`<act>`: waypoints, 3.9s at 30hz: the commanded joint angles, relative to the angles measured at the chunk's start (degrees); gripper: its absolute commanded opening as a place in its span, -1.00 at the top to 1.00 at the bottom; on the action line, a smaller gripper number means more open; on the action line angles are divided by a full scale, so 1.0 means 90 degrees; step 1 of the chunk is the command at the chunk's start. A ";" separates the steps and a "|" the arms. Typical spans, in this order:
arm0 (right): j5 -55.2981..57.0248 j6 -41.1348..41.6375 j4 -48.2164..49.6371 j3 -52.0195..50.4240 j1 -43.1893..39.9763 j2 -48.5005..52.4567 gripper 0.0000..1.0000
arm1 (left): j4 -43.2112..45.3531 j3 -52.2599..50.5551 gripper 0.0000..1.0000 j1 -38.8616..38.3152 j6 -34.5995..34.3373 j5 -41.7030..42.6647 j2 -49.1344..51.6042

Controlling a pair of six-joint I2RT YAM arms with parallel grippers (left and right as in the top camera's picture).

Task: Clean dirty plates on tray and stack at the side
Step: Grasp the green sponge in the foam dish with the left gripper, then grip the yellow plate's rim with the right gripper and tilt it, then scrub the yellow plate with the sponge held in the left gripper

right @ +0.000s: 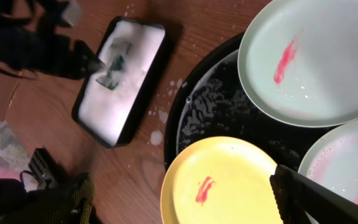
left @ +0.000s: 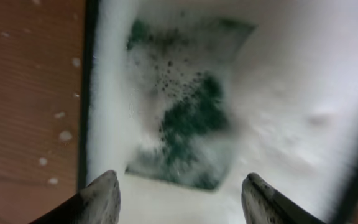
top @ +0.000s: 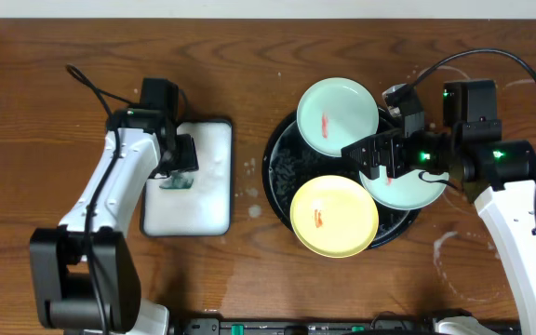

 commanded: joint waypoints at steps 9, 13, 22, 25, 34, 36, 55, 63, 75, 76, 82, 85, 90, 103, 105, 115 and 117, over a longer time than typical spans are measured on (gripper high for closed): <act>-0.0121 -0.0049 0.0012 0.0080 0.0126 -0.0036 -0.79 | 0.1013 -0.0690 0.73 0.0005 -0.0321 0.0440 0.1287; -0.0121 -0.0051 0.0012 0.0080 0.0126 -0.0036 -0.78 | 0.0641 -0.0498 0.85 0.0005 -0.0316 0.0435 0.1219; -0.0121 -0.0051 0.0010 0.0080 0.0126 -0.0036 -0.78 | -0.0056 0.0100 -0.30 0.0005 -0.0272 0.0425 0.0656; -0.0119 -0.0051 0.0012 0.0080 0.0126 -0.0036 -0.78 | -0.0034 0.0100 -0.33 0.0005 -0.0274 0.0211 0.0398; -0.0119 -0.0051 0.0010 0.0080 0.0126 -0.0036 -0.79 | 0.0699 -0.0202 -0.21 0.0005 -0.0277 -0.0117 0.0636; -0.0119 -0.0051 -0.0010 0.0080 0.0126 -0.0036 -0.79 | 0.0840 -0.0355 -0.07 0.0005 -0.0277 -0.0117 0.0792; -0.0119 -0.0051 0.0007 0.0080 0.0126 -0.0036 -0.79 | 0.0415 0.0104 0.85 0.0005 -0.0270 -0.0114 0.0821; 0.1037 0.0330 -0.0063 0.0078 0.0129 -0.0024 -0.64 | -0.0051 0.0396 0.85 -0.0005 -0.0272 0.0296 -0.0413; 0.2266 0.1100 -0.1625 -0.0576 0.0197 0.0427 0.01 | -0.0459 0.0396 0.85 -0.0022 -0.0274 0.1239 -0.1037; 0.2266 0.1141 -0.1566 -0.0811 0.0216 0.0478 0.05 | -0.0476 0.0396 0.85 -0.0022 -0.0274 0.1290 -0.1037; 0.2288 0.1404 -0.0512 -0.2033 0.0248 0.0748 0.12 | -0.0493 0.0396 0.85 -0.0022 -0.0272 0.1406 -0.1039; 0.2667 0.1535 0.0223 -0.2574 0.0245 0.0959 0.14 | -0.0549 0.0396 0.85 -0.0022 -0.0270 0.1598 -0.1052; 0.2713 0.1610 0.1173 -0.3058 0.0248 0.1294 0.42 | -0.0673 0.0396 0.85 -0.0022 -0.0199 0.1860 -0.1115; 0.2157 0.1651 0.3259 -0.3247 0.0245 0.1365 0.98 | -0.0585 0.0408 0.87 -0.0413 -0.0206 0.1894 -0.1630; 0.2317 0.1756 0.3378 -0.3247 0.0245 0.1365 0.98 | -0.0542 0.0408 0.85 -0.0661 -0.0248 0.1892 -0.1639; 0.2766 0.2059 0.3422 -0.3247 0.0248 0.1392 0.98 | 0.0357 0.0393 0.85 -0.2407 -0.1814 0.1892 -0.1265; 0.2764 0.2106 0.3446 -0.3247 0.0248 0.1394 0.98 | 0.0656 0.0350 0.85 -0.2742 -0.2147 0.1892 -0.1010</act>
